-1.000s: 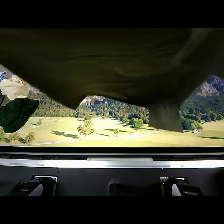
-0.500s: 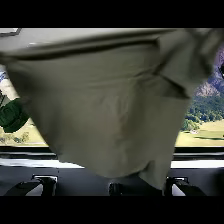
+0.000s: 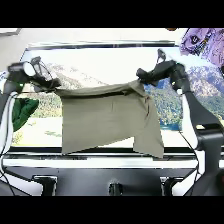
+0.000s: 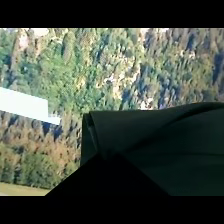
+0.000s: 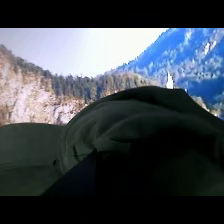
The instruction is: Fold the clothes and pants, and hang the long-sleeved shirts on hangers.
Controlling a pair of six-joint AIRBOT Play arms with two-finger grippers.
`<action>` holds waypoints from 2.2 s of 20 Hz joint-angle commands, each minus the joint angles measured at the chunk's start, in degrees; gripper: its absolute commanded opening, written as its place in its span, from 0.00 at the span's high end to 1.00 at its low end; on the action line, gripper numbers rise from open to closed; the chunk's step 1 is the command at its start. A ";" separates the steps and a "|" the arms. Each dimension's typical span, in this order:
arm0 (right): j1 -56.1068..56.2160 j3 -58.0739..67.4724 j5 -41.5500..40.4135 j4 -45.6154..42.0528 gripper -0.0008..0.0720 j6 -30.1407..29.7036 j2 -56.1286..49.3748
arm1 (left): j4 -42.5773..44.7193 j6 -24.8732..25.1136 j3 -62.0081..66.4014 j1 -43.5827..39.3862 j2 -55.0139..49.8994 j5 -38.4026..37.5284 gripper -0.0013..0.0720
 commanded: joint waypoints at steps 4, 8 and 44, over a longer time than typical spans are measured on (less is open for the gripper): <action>-1.86 1.27 -2.36 3.50 0.60 -2.10 -5.99 | -4.72 -1.99 -0.13 0.59 -4.59 2.91 0.53; -10.12 1.40 -19.82 5.86 0.49 -19.41 2.14 | -5.44 2.27 -0.17 5.46 3.65 -4.68 0.37; -19.52 -50.60 -13.22 12.81 0.95 -33.24 21.84 | -31.23 16.85 -75.56 20.20 45.40 -0.76 0.24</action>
